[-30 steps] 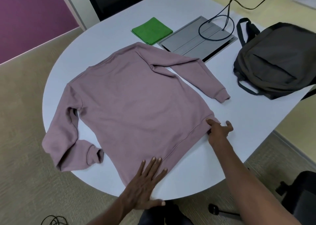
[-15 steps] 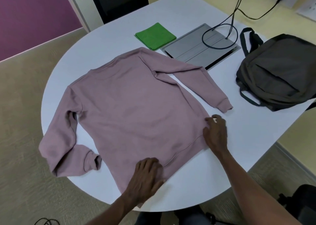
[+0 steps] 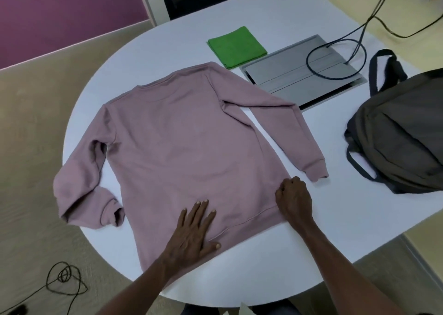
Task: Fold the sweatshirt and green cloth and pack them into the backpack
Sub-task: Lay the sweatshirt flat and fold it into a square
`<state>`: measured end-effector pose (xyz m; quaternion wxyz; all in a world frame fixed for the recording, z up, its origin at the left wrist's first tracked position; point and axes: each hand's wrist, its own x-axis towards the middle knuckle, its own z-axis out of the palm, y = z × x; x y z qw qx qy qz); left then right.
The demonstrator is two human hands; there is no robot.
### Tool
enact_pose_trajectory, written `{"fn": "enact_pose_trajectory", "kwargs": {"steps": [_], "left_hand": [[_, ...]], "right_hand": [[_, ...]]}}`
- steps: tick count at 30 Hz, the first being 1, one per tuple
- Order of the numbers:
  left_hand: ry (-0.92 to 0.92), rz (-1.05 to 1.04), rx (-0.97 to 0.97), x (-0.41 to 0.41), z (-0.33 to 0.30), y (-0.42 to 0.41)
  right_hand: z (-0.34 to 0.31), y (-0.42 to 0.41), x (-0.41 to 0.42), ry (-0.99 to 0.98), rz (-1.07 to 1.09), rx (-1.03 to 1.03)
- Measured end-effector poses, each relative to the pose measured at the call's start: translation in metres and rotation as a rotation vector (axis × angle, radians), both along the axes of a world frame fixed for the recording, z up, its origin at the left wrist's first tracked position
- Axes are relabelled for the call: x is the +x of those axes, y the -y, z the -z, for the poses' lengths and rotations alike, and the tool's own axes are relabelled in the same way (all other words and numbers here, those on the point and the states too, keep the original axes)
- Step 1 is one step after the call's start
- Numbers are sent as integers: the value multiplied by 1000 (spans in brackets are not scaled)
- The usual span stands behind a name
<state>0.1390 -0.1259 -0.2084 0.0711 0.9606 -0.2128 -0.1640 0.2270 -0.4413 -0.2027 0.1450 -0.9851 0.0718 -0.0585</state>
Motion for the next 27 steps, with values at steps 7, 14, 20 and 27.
{"fn": "enact_pose_trajectory", "kwargs": {"steps": [7, 14, 20, 27], "left_hand": [[133, -209, -142, 58, -9, 51], [101, -218, -155, 140, -6, 65], [414, -315, -349, 244, -1, 62], [235, -321, -82, 396, -29, 110]], "right_hand": [[-2, -29, 89, -22, -549, 17], [7, -33, 146, -260, -544, -149], [17, -58, 151, -201, -408, -169], [38, -55, 141, -95, -373, -64]]}}
